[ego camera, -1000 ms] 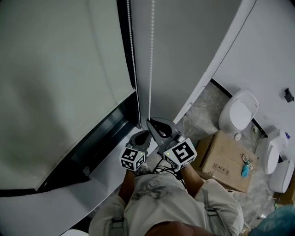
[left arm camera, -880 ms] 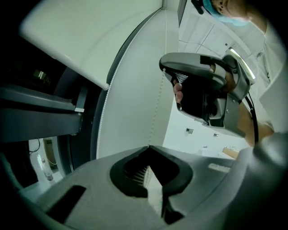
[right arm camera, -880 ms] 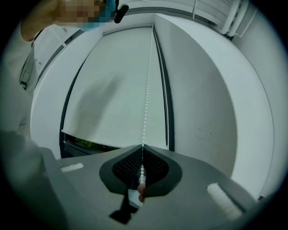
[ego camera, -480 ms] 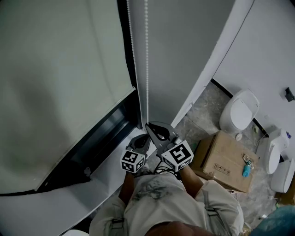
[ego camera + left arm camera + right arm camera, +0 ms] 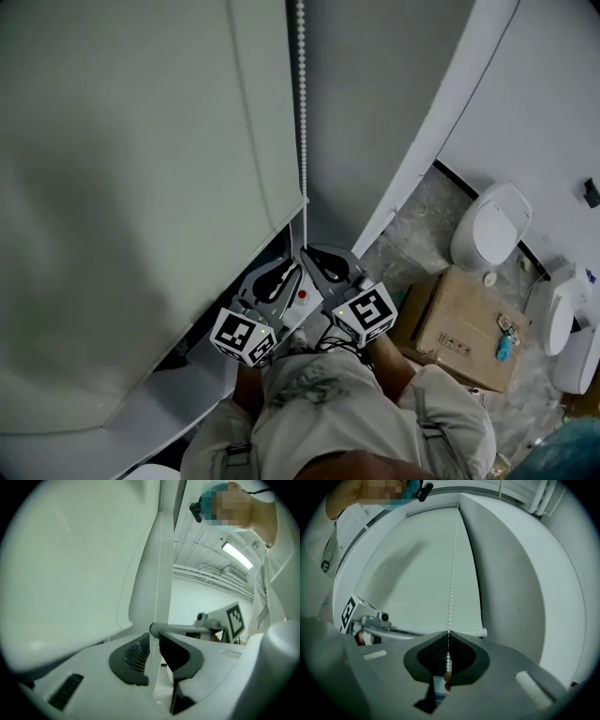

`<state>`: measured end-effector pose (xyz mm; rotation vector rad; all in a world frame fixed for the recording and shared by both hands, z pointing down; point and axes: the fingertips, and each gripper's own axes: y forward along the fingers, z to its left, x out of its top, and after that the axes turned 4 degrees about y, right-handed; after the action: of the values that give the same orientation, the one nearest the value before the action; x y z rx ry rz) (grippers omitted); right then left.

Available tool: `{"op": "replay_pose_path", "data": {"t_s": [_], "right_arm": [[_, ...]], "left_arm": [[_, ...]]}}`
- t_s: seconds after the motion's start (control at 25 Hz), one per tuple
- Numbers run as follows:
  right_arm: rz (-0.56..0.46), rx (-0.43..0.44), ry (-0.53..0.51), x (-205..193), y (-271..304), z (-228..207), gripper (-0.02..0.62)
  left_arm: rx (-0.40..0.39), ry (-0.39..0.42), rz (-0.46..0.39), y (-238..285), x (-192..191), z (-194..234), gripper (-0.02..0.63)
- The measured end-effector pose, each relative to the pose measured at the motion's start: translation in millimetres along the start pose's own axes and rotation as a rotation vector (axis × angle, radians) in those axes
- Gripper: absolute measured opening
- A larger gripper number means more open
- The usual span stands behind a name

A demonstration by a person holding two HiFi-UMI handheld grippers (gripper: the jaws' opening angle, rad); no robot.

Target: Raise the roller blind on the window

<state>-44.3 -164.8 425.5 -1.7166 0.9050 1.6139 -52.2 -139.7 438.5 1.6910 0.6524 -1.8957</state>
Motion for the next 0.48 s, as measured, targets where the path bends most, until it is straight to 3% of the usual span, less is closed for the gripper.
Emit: {"op": "replay_pose_path", "data": {"t_s": [0.16, 0.48], "right_arm": [[-0.011, -0.006, 0.000, 0.3, -1.0, -1.8, 0.014], [-0.028, 0.005, -0.009, 4.4, -1.4, 8.4, 0.014]], "left_arm": [[-0.035, 0.054, -0.065, -1.3, 44.1, -15.0, 0.080], [-0.021, 0.108, -0.143, 17.6, 97.7, -9.1, 0.101]]}}
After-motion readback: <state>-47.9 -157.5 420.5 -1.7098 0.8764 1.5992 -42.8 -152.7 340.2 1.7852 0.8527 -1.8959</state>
